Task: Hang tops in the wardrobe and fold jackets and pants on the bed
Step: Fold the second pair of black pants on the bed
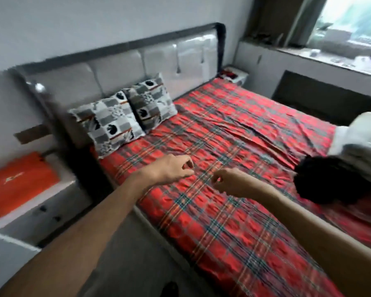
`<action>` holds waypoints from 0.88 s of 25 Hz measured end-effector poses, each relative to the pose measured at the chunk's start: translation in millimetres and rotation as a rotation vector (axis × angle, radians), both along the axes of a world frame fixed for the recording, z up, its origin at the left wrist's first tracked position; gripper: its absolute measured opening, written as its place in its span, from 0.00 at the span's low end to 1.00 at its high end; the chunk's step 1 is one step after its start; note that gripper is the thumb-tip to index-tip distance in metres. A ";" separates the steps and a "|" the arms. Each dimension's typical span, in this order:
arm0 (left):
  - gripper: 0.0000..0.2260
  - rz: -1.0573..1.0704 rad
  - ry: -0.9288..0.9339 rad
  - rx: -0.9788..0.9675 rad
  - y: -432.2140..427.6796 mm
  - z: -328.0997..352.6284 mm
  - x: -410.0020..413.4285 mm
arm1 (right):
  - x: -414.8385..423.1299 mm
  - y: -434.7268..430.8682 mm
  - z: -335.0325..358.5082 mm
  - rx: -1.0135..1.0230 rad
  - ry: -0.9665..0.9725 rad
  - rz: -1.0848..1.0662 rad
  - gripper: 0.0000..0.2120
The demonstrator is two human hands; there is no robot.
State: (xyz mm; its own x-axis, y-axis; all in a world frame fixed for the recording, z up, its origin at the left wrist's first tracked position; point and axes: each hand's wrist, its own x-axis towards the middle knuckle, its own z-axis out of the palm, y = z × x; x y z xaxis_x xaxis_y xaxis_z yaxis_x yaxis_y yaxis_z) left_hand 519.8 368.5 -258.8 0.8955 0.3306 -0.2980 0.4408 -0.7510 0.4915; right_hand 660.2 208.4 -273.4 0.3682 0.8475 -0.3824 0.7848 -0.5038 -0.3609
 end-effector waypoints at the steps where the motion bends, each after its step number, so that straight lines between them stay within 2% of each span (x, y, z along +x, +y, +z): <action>1: 0.13 -0.084 0.003 -0.022 -9.2 -1.9 35.6 | 21.0 -21.0 -1.0 -0.013 -0.003 -0.102 0.08; 5: 0.13 -0.391 0.069 -0.114 -71.3 -15.9 145.4 | 80.6 -122.2 -20.7 -0.050 0.027 -0.461 0.08; 9: 0.14 -0.577 0.136 -0.135 -138.8 -41.0 221.1 | 113.9 -213.2 -44.5 -0.089 0.105 -0.697 0.09; 12: 0.16 -0.670 0.199 -0.140 -186.6 -66.1 275.9 | 150.3 -268.6 -74.6 -0.111 0.153 -0.761 0.11; 16: 0.18 -0.626 0.259 -0.093 -225.4 -112.2 351.0 | 227.4 -314.9 -116.6 -0.123 0.222 -0.814 0.16; 19: 0.22 -0.483 0.174 -0.040 -238.9 -166.9 417.4 | 299.3 -337.7 -159.7 -0.098 0.192 -0.894 0.20; 22: 0.36 -0.404 0.263 0.005 -242.5 -254.6 482.7 | 366.7 -345.4 -228.8 -0.128 0.181 -0.933 0.26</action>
State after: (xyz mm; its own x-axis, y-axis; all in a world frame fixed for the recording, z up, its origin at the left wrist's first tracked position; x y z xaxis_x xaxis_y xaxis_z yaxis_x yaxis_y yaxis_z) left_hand 1002.6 126.0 -513.4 0.8472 -0.0266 -0.5306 0.2218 -0.8898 0.3988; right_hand 1026.8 -137.0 -502.2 0.7999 0.1904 -0.5691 -0.0149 -0.9417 -0.3361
